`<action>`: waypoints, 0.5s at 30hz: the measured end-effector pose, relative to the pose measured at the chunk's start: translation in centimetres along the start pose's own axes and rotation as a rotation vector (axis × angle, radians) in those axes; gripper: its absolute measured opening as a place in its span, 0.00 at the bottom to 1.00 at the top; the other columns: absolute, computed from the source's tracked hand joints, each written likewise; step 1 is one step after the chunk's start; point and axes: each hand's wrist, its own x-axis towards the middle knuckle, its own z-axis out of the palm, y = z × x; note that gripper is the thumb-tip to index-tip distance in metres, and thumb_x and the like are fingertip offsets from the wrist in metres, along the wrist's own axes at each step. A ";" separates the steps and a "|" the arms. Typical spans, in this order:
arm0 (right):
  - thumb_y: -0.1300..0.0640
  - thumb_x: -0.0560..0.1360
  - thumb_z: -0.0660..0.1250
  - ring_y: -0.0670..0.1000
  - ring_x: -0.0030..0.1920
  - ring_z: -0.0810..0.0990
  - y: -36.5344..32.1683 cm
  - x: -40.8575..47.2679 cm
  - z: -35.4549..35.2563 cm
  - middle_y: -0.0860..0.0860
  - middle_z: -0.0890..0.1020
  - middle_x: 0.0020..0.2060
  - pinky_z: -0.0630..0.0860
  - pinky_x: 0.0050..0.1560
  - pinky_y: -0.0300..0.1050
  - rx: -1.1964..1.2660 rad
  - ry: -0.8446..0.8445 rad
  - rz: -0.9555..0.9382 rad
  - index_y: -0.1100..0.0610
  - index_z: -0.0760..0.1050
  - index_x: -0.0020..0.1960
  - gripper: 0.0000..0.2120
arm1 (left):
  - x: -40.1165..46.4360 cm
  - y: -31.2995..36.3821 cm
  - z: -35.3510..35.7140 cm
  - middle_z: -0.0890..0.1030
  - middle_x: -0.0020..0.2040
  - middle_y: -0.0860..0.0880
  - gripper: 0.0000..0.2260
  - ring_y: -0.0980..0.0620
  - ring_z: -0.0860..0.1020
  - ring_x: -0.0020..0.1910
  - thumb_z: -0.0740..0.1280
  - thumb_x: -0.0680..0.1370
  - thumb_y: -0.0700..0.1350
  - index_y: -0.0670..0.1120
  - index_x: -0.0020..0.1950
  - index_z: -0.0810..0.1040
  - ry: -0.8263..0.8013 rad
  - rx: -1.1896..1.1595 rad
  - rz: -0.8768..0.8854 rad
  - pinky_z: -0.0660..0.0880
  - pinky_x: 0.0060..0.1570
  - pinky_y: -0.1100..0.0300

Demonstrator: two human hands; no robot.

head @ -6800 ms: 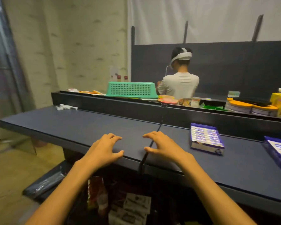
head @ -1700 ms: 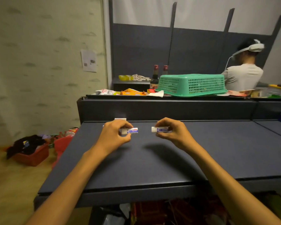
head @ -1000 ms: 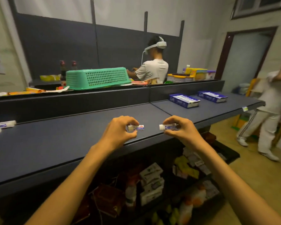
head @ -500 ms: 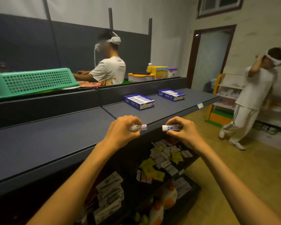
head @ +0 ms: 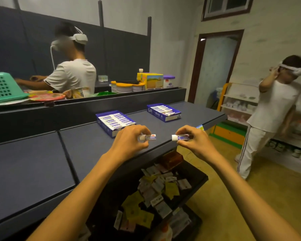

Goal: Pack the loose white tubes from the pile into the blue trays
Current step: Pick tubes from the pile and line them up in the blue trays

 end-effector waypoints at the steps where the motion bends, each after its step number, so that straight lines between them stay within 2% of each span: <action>1: 0.61 0.72 0.74 0.36 0.47 0.76 1.0 1.0 -0.4 0.43 0.79 0.48 0.72 0.41 0.23 -0.003 -0.002 0.003 0.51 0.77 0.53 0.12 | 1.2 0.1 0.7 0.83 0.48 0.53 0.10 0.55 0.78 0.44 0.74 0.71 0.46 0.51 0.51 0.81 -0.003 0.009 -0.002 0.79 0.45 0.54; 7: 0.60 0.72 0.73 0.36 0.46 0.75 7.4 6.7 -2.8 0.43 0.78 0.49 0.70 0.38 0.25 0.001 -0.011 -0.009 0.51 0.77 0.54 0.13 | 8.0 0.3 5.4 0.82 0.48 0.53 0.10 0.54 0.78 0.45 0.74 0.71 0.47 0.52 0.51 0.81 0.006 0.038 -0.023 0.79 0.45 0.51; 10: 0.61 0.72 0.73 0.39 0.47 0.76 11.1 9.5 -4.1 0.45 0.78 0.49 0.72 0.38 0.24 0.040 -0.017 -0.040 0.52 0.77 0.54 0.12 | 11.1 0.4 8.5 0.82 0.48 0.54 0.11 0.52 0.79 0.46 0.73 0.69 0.47 0.53 0.51 0.81 0.024 0.073 -0.068 0.79 0.45 0.50; 15: 0.62 0.70 0.75 0.42 0.46 0.79 17.0 14.7 -6.6 0.46 0.81 0.46 0.72 0.42 0.25 0.067 -0.060 -0.120 0.51 0.78 0.50 0.12 | 15.6 1.5 12.2 0.83 0.51 0.53 0.11 0.51 0.79 0.50 0.73 0.70 0.48 0.54 0.52 0.80 0.047 0.163 -0.165 0.79 0.46 0.49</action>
